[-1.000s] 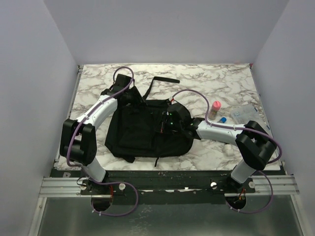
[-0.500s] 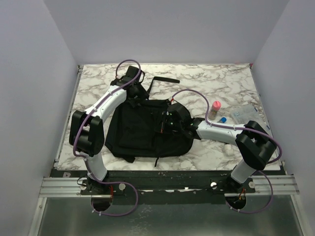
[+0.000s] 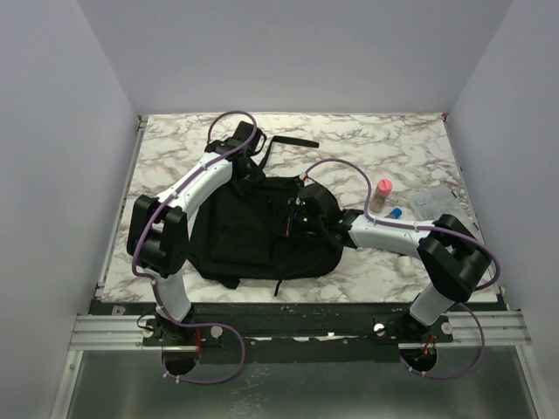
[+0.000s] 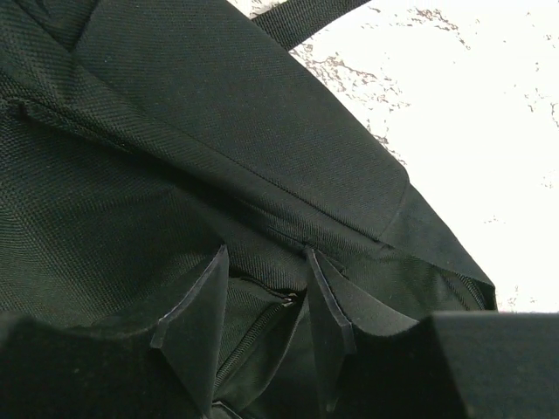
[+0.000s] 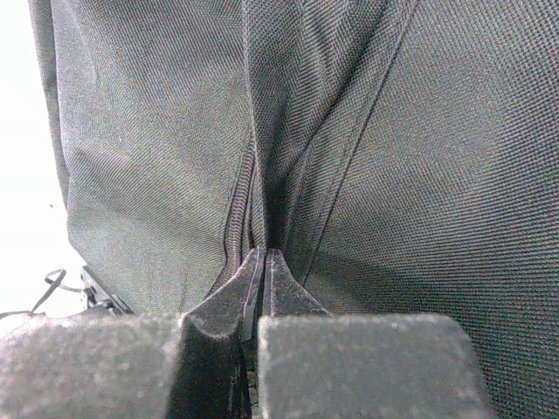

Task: Pack the student bag
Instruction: Unzip the student bag at the center of the board.

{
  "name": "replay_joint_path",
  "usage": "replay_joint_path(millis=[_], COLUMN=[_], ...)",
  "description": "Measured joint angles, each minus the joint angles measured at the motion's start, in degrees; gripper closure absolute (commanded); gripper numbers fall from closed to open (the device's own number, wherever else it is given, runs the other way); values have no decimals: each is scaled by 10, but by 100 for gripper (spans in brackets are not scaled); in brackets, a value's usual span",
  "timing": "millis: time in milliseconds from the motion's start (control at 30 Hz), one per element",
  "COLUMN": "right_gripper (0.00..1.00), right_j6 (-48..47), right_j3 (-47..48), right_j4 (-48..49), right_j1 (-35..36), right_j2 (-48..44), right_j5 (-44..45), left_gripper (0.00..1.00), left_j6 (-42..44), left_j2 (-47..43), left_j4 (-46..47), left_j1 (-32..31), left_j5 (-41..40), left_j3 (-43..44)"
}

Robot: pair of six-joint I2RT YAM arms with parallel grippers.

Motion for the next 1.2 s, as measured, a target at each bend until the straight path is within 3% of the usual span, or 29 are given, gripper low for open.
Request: replay_joint_path(millis=[500, 733, 967, 1067, 1200], right_gripper=[100, 100, 100, 100, 97], right_j6=[0, 0, 0, 2, 12], right_j3=[0, -1, -1, -1, -1], right_j4=[3, 4, 4, 4, 4], right_j1=[-1, -1, -1, -1, -4], right_j2=[0, 0, 0, 0, -1], right_j5=[-7, -8, -9, -9, -18], left_gripper=[57, 62, 84, 100, 100], left_j6=[-23, -53, -74, -60, -10], left_j2=[0, 4, 26, 26, 20], left_j4=[-19, -26, -24, -18, -8], left_j1=[-3, -3, -3, -4, -6], left_j5=[-1, 1, 5, 5, 7], left_j3=[-23, -24, -24, -24, -24])
